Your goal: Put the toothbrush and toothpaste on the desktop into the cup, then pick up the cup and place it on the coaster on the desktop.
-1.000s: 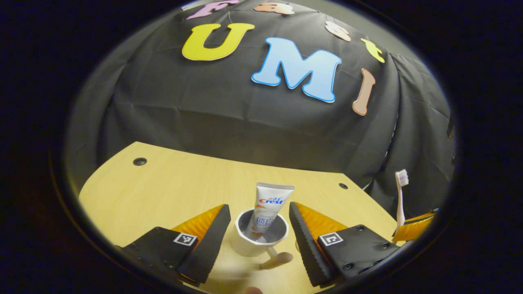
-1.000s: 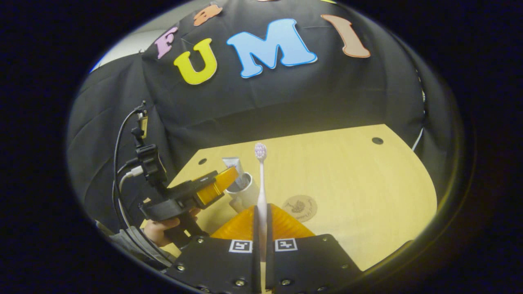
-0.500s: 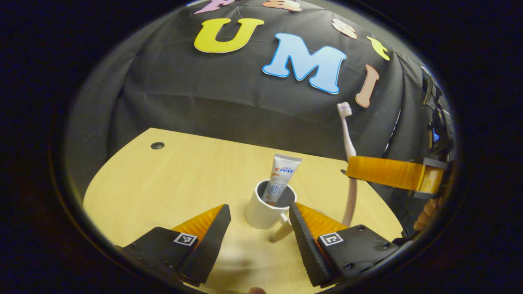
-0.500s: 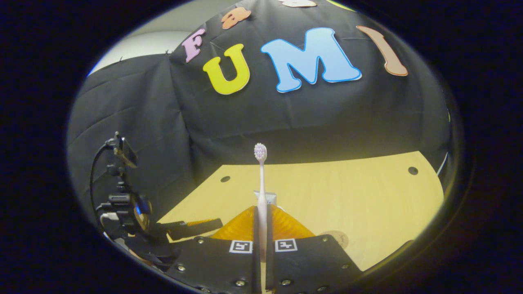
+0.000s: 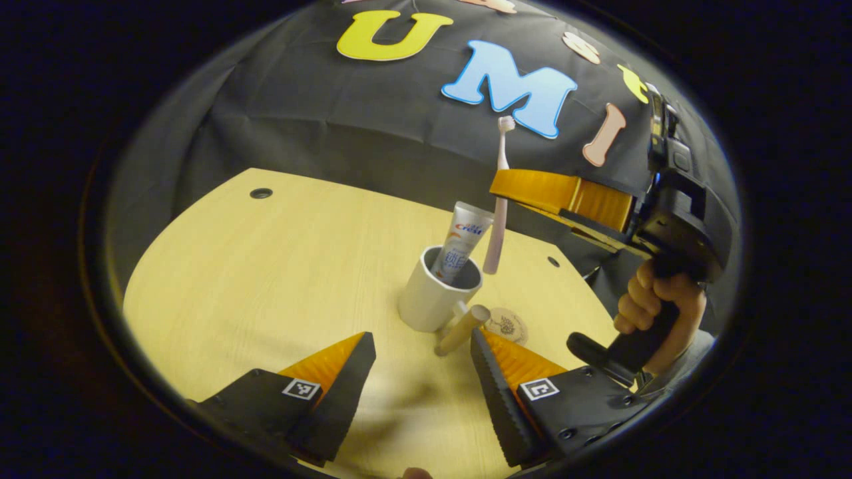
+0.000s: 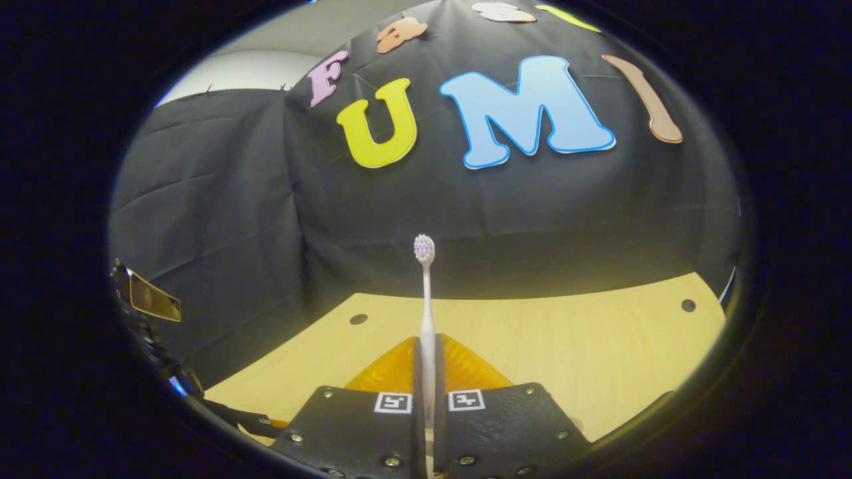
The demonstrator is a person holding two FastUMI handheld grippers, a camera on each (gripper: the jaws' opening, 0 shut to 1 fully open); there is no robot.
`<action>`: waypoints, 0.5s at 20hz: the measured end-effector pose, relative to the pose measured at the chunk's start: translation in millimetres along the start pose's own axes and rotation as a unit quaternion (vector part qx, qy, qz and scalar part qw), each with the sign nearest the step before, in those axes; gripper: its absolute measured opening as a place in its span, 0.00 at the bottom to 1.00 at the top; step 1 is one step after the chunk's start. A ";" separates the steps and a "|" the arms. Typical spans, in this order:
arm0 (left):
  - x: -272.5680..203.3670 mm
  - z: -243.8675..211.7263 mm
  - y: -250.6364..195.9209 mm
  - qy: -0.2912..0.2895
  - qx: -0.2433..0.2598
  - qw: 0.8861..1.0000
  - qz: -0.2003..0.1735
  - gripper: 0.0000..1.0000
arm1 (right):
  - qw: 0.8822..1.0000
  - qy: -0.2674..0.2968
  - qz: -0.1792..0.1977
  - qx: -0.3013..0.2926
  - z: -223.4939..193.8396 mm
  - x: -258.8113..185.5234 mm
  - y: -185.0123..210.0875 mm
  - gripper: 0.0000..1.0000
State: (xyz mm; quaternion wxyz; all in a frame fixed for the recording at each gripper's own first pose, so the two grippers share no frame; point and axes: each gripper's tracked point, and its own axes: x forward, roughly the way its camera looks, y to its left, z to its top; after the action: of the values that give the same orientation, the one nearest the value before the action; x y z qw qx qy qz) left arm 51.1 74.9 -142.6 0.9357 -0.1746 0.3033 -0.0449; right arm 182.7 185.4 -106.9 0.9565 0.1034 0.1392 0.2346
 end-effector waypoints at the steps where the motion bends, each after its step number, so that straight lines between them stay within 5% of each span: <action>1: -0.5 -1.8 0.7 0.004 -0.004 1.000 0.003 0.93 | 1.000 -0.002 -0.004 -0.007 0.1 2.1 0.1 0.05; 10: -1.2 -4.4 -0.1 0.009 -0.013 1.000 0.003 0.93 | 0.997 -0.015 -0.004 -0.070 -14.9 17.1 5.3 0.08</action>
State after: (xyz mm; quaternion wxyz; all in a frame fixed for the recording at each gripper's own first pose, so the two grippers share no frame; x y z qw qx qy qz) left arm 47.5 73.6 -145.2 0.9305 -0.1858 0.3132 -0.0399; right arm 190.4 200.1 -123.2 0.9642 0.0395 0.1088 0.2385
